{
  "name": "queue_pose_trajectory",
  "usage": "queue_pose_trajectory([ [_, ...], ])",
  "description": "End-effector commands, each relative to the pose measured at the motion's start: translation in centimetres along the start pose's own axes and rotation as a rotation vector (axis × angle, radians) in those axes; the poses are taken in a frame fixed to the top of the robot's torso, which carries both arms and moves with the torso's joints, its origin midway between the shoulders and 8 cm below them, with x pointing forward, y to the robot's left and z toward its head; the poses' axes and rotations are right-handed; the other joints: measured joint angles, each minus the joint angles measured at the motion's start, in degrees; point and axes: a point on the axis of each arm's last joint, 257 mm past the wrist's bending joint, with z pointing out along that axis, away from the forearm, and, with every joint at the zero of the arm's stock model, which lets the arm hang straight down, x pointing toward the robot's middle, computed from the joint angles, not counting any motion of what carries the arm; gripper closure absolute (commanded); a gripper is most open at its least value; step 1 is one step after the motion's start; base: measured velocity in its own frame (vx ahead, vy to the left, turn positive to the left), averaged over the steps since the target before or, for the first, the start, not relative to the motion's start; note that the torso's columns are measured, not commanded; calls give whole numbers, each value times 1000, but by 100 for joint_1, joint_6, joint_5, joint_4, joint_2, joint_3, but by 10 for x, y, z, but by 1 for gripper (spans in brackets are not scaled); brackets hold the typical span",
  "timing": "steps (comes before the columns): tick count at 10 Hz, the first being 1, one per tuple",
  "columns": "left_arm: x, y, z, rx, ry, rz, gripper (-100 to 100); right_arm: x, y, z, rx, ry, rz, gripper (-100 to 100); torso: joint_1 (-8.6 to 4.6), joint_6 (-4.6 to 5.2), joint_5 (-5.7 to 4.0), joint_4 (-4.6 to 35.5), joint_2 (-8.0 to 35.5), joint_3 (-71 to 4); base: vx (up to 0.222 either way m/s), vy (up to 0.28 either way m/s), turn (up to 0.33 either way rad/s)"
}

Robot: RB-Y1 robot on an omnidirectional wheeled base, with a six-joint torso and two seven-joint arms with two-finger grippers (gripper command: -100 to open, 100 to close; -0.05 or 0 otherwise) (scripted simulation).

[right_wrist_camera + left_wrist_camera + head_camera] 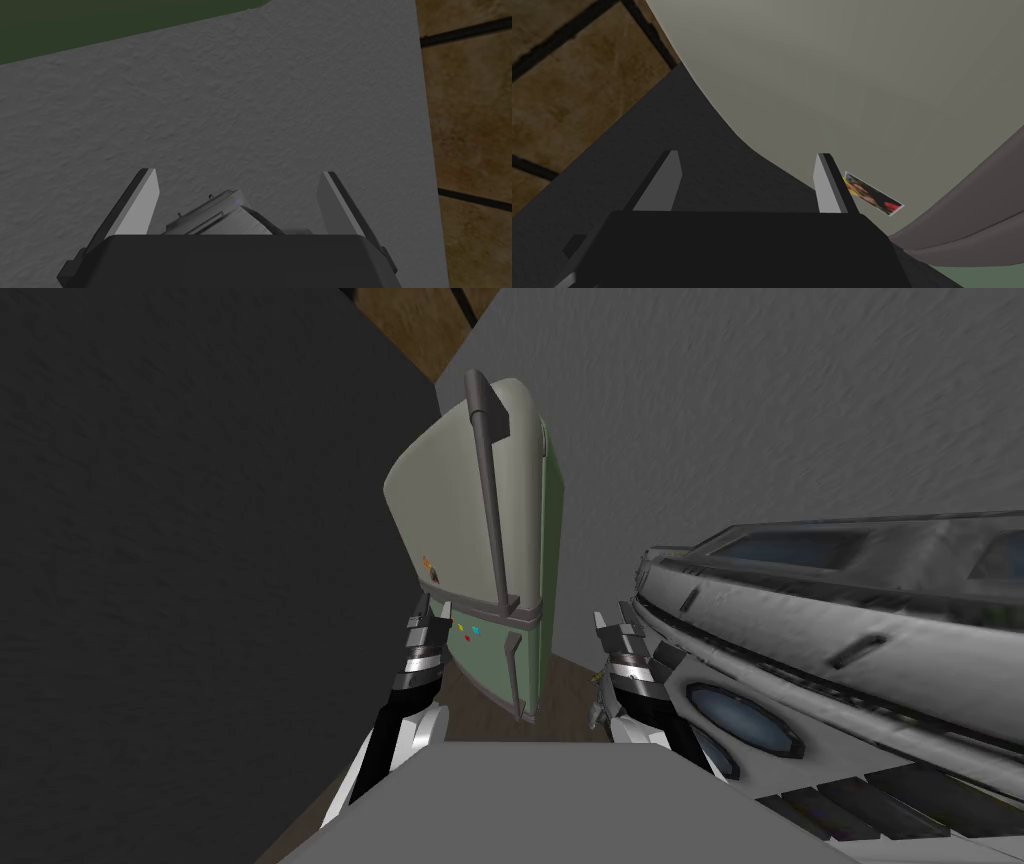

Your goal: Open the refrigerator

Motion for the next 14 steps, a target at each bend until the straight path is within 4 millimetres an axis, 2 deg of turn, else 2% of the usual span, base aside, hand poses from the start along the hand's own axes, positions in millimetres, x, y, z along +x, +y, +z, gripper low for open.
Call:
queue_pose_trajectory([
  [1, 0, 0, 0, 0, 0, 0, 0, 0, 0, 0, 0, 0, 0, 0, 0, 0, 0, 235, 232, -467, 0, 0, 0],
  [9, 0, 0, 0, 0, 0, 0, 0, 0, 0, 0, 0, 0, 0, 0, 0, 0, 0, 3537, 3539, -7073, 0, 0, 0],
  [10, 5, 7, 3, -20, 37, 1, -100, 0, 0, 0, 0, 0, 0, 0, 0, 0, 0, 3960, 3962, -7919, -2, -16, 60],
  [11, 6, 10, 6, -31, 50, -3, -100, 0, 0, 0, 0, 0, 0, 0, -3, -1, -1, 4149, 4156, -8313, -11, -29, 88],
  [14, 9, 23, 17, -67, 77, -27, -100, 0, 0, 0, 0, 0, 0, 0, -3, 0, -1, 4226, 4226, -8456, -13, -36, 77],
])
